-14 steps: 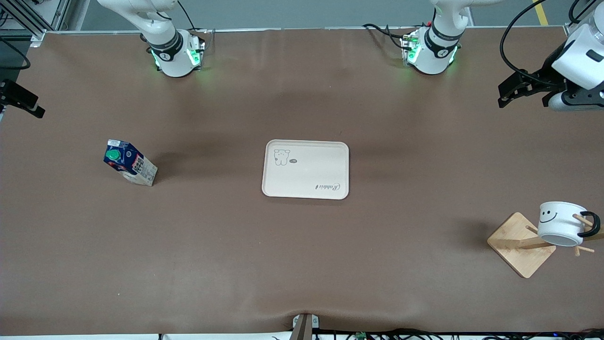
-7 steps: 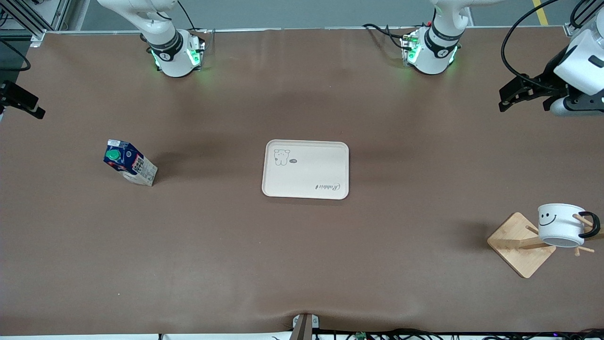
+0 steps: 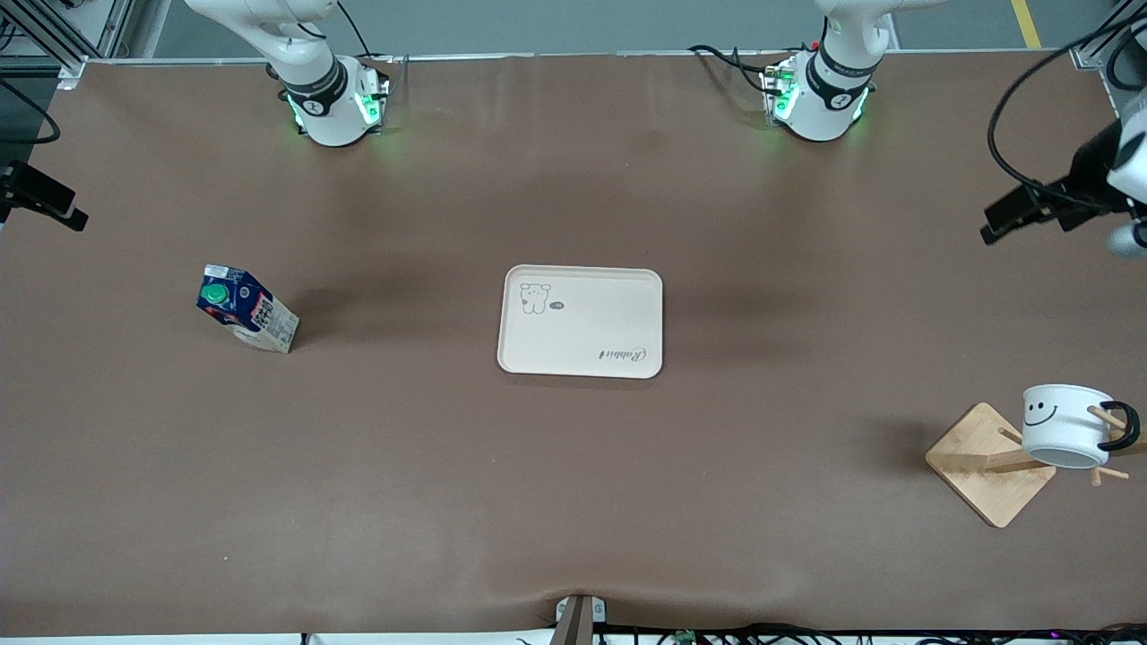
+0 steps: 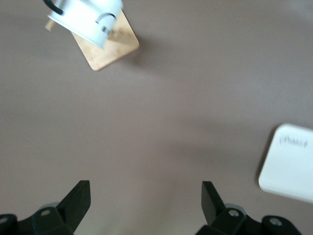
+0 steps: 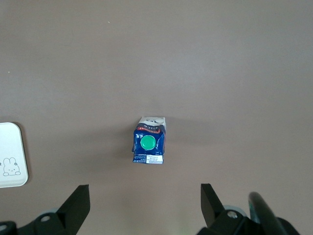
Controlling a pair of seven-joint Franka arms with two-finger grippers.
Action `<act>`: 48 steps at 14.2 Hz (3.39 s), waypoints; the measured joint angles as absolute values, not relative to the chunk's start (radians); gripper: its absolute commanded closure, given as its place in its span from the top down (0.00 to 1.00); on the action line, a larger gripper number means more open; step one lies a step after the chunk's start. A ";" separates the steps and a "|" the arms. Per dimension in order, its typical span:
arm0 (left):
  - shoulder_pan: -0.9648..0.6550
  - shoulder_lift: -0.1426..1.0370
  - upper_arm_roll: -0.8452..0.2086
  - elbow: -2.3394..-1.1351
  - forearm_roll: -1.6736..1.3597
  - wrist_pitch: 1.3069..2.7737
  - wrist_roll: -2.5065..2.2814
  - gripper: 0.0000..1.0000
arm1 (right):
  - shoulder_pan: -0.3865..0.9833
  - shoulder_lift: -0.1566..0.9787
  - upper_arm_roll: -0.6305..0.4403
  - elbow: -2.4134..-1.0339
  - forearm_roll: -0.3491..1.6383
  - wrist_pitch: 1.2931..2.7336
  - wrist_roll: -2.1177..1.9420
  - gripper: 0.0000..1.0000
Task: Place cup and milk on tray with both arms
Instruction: 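Move the left gripper down toward the white mug on the stand, then grasp the white mug rim with the left gripper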
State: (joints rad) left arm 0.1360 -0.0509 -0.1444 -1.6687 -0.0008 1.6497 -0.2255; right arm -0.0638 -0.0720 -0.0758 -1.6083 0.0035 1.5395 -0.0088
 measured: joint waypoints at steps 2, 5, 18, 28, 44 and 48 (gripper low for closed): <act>0.144 -0.064 -0.143 -1.740 -0.001 1.765 -0.307 1.00 | -0.064 -0.072 -0.076 -1.608 0.004 1.540 -0.009 1.00; 0.151 -0.069 -0.143 -1.825 -0.001 1.908 -0.459 1.00 | -0.064 -0.071 -0.076 -1.608 0.004 1.540 -0.009 1.00; 0.300 0.054 -0.139 -1.969 0.009 2.399 -0.618 1.00 | -0.065 -0.066 -0.078 -1.607 0.004 1.542 -0.008 1.00; 0.316 0.146 -0.143 -2.068 0.062 2.799 -0.608 1.00 | -0.065 -0.066 -0.077 -1.607 0.006 1.544 -0.007 1.00; 0.312 0.197 -0.152 -2.096 0.063 2.934 -0.537 0.43 | -0.080 -0.060 -0.081 -1.606 0.009 1.540 -0.005 1.00; 0.311 0.197 -0.163 -2.093 0.063 2.935 -0.537 0.33 | -0.097 -0.046 -0.082 -1.606 0.009 1.540 -0.005 1.00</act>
